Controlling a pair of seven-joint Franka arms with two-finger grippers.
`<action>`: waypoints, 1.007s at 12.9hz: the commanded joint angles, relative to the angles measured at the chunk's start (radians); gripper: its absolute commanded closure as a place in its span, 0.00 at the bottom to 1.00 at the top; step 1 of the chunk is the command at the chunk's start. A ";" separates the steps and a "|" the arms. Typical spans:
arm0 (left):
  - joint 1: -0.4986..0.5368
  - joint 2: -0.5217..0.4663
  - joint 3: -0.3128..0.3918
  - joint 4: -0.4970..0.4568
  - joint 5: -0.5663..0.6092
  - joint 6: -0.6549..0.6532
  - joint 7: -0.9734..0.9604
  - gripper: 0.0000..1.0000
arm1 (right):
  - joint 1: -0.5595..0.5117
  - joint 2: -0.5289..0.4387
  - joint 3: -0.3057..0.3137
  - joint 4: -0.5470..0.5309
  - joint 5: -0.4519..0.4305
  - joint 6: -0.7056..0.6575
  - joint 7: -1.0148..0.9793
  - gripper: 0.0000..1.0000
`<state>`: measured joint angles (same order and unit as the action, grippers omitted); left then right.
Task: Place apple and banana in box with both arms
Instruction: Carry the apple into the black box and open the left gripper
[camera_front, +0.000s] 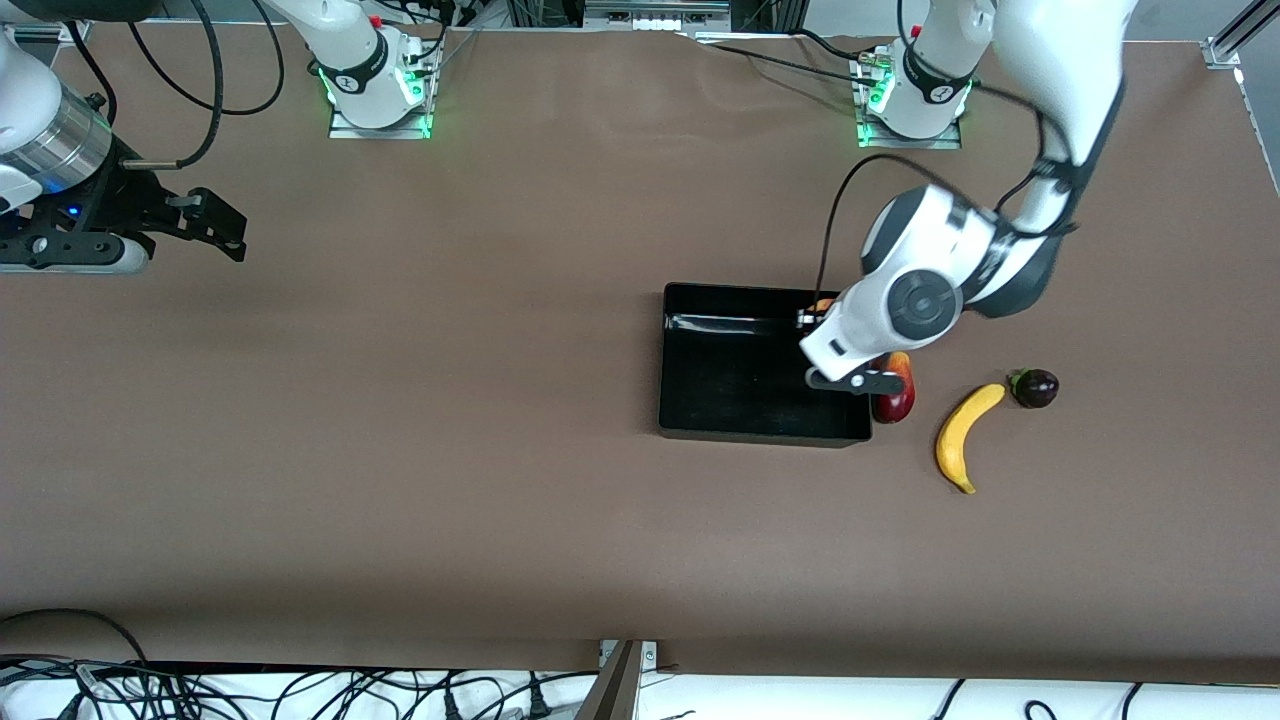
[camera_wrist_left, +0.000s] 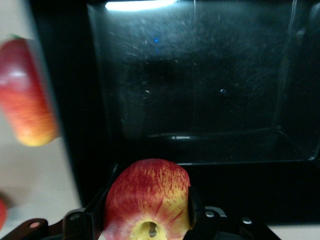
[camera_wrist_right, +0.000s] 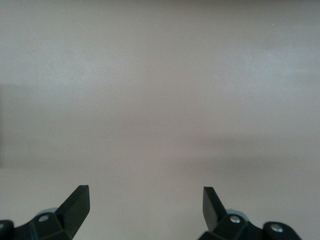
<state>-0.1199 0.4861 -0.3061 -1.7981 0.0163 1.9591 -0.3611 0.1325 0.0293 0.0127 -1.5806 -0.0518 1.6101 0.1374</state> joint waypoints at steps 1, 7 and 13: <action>-0.055 0.031 -0.001 -0.013 0.094 0.038 -0.112 0.91 | -0.016 0.004 0.015 0.016 -0.002 -0.002 -0.010 0.00; -0.043 0.066 0.001 0.000 0.131 0.037 -0.167 0.00 | -0.014 0.006 0.015 0.014 -0.002 -0.006 -0.001 0.00; 0.080 0.035 0.008 0.229 0.134 -0.141 0.035 0.00 | -0.014 0.004 0.016 0.016 -0.002 -0.009 0.002 0.00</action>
<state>-0.1115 0.5139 -0.2955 -1.6477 0.1327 1.8838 -0.4696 0.1326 0.0308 0.0139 -1.5806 -0.0517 1.6108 0.1375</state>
